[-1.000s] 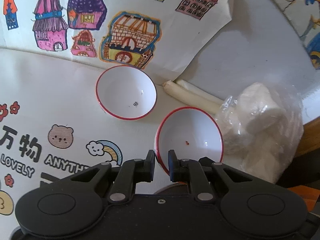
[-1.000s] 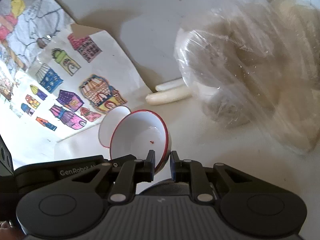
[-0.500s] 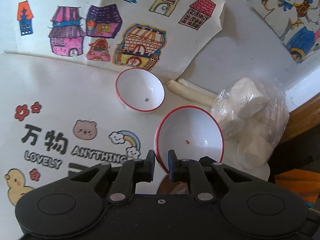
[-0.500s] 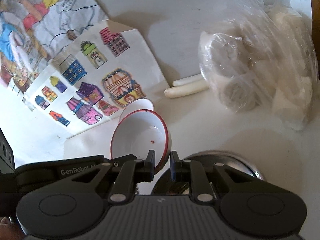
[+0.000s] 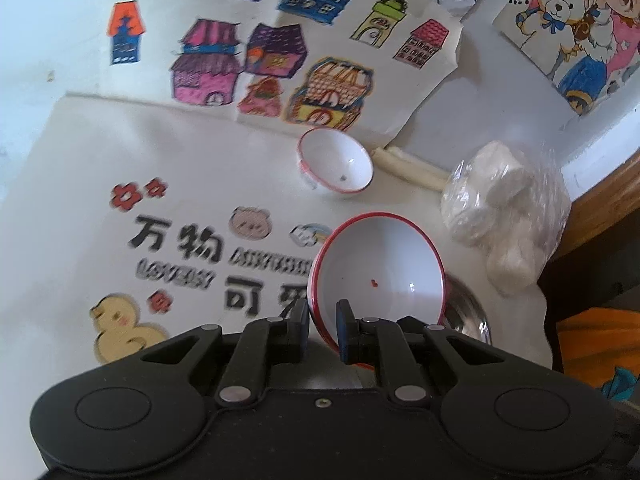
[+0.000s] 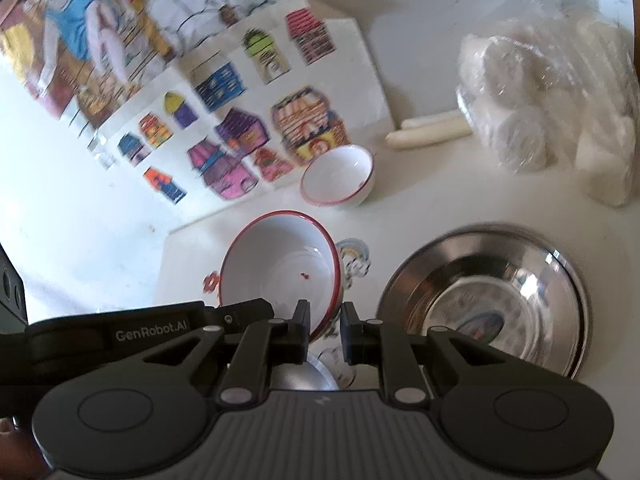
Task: Organize plates and bowls
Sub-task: 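Lift the white bowl with both grippers and carry it over the steel bowl, then lower the white bowl into the steel bowl with both grippers, then open both grippers and lift away from the nested bowls, then move both grippers to the other red-rimmed white bowl and grasp its rim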
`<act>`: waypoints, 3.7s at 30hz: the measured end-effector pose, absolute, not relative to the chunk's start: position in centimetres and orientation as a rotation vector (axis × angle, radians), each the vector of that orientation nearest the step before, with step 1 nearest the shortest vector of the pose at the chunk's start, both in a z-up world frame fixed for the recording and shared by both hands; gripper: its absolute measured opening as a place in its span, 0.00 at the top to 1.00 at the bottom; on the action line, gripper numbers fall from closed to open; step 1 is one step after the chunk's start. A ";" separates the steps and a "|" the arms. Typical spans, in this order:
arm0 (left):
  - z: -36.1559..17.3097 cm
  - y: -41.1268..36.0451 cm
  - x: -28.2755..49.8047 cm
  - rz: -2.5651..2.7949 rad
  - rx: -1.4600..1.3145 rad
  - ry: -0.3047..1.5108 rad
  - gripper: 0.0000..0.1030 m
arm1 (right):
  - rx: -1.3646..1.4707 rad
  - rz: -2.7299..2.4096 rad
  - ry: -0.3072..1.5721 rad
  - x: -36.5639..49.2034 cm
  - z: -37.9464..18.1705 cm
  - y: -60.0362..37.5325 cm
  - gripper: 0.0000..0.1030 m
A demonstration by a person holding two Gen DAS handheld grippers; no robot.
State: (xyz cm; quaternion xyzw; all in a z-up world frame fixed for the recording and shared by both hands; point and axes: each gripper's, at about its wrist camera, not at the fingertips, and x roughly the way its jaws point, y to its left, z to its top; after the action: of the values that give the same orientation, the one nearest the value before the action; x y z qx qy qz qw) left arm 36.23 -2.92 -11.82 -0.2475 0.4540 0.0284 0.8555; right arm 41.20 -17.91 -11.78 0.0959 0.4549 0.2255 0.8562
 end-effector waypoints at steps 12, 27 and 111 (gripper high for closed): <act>-14.2 -1.4 31.5 0.046 -0.545 1.073 0.83 | 0.152 0.489 1.082 37.5 -13.9 -16.3 0.83; -16.1 -1.1 31.2 0.049 -0.558 1.176 0.83 | 0.136 0.441 1.191 37.2 -15.8 -15.1 0.83; -13.8 -1.5 47.7 0.452 -0.438 1.032 0.01 | 0.159 0.520 1.005 55.4 -13.9 -22.3 0.00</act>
State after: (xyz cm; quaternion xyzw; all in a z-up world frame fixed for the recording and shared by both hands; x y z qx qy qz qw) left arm 47.73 -1.46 -13.81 -0.2058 0.4851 0.2124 0.8229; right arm 55.38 -22.32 -13.91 0.0750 0.4755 0.2461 0.8413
